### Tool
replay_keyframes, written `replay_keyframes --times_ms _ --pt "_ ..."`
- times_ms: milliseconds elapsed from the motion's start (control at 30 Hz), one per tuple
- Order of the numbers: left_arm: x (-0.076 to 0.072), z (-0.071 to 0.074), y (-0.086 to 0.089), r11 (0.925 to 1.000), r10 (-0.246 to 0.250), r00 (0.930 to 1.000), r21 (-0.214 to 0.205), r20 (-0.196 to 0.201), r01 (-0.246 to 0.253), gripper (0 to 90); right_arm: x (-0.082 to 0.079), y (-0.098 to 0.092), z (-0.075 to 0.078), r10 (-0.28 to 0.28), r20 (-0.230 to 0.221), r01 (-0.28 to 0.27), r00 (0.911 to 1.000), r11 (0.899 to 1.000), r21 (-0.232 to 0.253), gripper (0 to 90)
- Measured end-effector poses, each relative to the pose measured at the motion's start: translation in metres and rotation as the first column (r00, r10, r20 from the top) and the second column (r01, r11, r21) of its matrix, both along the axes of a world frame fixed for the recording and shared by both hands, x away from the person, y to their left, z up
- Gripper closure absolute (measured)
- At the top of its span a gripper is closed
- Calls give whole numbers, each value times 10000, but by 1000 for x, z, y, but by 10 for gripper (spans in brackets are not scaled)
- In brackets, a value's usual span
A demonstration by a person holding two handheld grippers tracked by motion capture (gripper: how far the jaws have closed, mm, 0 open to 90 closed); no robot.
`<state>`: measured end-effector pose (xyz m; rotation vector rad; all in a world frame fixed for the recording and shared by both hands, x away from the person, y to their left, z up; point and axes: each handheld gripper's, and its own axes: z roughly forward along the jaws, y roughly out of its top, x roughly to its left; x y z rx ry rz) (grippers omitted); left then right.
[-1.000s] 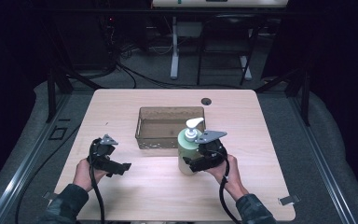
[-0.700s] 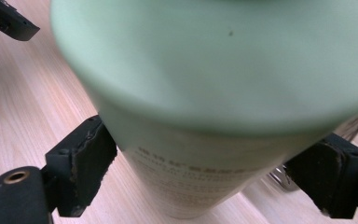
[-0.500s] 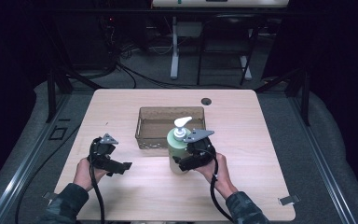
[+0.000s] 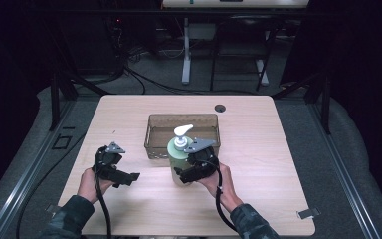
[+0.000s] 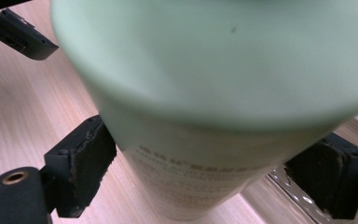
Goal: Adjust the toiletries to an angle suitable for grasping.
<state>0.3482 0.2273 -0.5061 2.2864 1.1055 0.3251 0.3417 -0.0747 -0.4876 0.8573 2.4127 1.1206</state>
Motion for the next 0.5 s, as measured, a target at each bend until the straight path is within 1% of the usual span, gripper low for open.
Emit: replay_keyframes --times_ms 33,67,100,133,167,200,233,367,433,467,500 --pt "0 0 0 10000 31 10000 27 41 -31 8 0 -1 0 15 -93 -14 10000 10000 50 25" --pt "0 0 0 10000 3 10000 -15 -30 -3 10 0 -3 1 39 -187 -37 9998 10000 67 14" --pt "0 0 0 10000 3 10000 -15 -30 -3 12 0 -3 1 39 -187 -37 9998 10000 67 14" --pt "0 0 -1 10000 35 10000 13 -35 -35 20 -2 -7 3 90 -232 -88 9997 9999 68 0" --pt "0 1 -1 10000 -47 9999 -38 -103 46 34 -4 -10 3 149 -293 -149 9995 9999 4 0" --pt "-1 2 -2 9999 -142 9998 -60 -131 141 49 -6 -14 4 107 -258 -108 9996 9999 -43 0" --pt "-1 2 -3 9998 -177 9998 -66 -134 176 54 -8 -18 4 137 -348 -137 9993 9999 -14 0" --pt "-2 4 -5 9996 -262 9996 49 -122 262 40 -15 -44 -1 -67 -615 70 9981 10000 44 0" --pt "-2 5 -5 9997 -251 9996 5 -122 251 18 -18 -59 -4 -235 -694 235 9973 9997 -8 0" --pt "-1 5 -5 9996 -289 9994 21 -166 290 15 -20 -66 -6 -356 -767 351 9964 9994 -79 0" --pt "-2 6 -5 9996 -277 9995 36 -155 278 10 -22 -74 -7 -525 -757 508 9957 9984 -250 0"
